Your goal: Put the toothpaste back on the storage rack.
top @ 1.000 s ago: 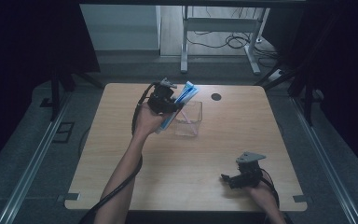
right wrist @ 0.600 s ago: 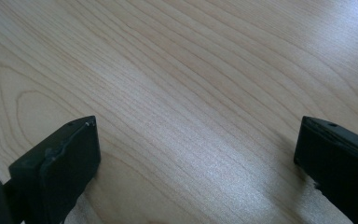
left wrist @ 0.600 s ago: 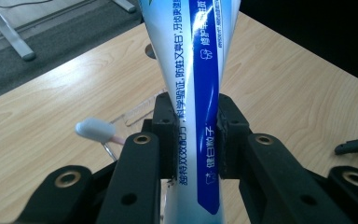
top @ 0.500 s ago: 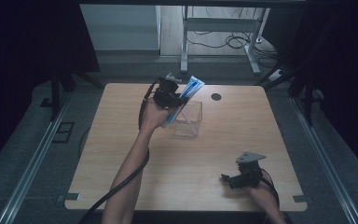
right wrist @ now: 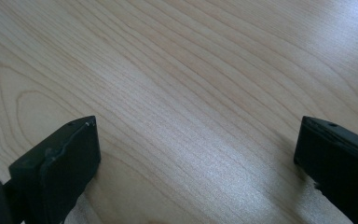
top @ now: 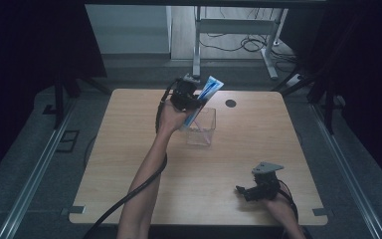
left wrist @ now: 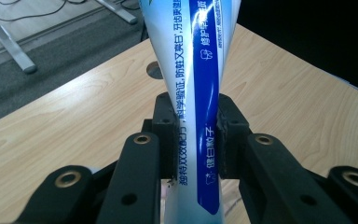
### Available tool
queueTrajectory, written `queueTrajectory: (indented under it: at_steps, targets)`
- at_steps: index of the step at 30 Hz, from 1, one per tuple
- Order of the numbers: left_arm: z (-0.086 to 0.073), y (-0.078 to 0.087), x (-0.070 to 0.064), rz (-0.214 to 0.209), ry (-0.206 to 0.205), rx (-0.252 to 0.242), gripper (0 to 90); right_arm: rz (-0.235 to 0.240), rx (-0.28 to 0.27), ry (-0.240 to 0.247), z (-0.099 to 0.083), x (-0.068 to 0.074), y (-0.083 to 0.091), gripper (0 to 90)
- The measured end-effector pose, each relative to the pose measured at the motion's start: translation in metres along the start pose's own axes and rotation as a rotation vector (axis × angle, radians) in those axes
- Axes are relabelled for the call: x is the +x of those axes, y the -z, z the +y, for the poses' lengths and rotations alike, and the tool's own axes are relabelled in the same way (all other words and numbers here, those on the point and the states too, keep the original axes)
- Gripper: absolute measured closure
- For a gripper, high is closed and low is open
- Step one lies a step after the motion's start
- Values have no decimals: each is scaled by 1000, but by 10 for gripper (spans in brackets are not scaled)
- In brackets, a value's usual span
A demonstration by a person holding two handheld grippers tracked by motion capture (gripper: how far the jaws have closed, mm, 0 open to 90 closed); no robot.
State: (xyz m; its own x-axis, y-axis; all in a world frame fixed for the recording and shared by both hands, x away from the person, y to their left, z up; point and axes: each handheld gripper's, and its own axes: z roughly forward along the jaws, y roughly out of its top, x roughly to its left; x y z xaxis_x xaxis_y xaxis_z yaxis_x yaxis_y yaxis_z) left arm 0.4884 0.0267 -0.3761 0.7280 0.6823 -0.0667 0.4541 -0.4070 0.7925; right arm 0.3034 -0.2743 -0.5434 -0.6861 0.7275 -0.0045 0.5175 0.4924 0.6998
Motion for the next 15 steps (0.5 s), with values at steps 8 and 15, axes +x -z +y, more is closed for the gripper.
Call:
queueTrajectory:
  at_steps: [8, 15]
  targets:
    - [6, -14, -1, 0, -47, -22, 738, 0, 0, 0, 0, 0, 0, 1]
    - [12, -25, -2, 10, -74, -40, 738, 1, 0, -1, 0, 0, 0, 1]
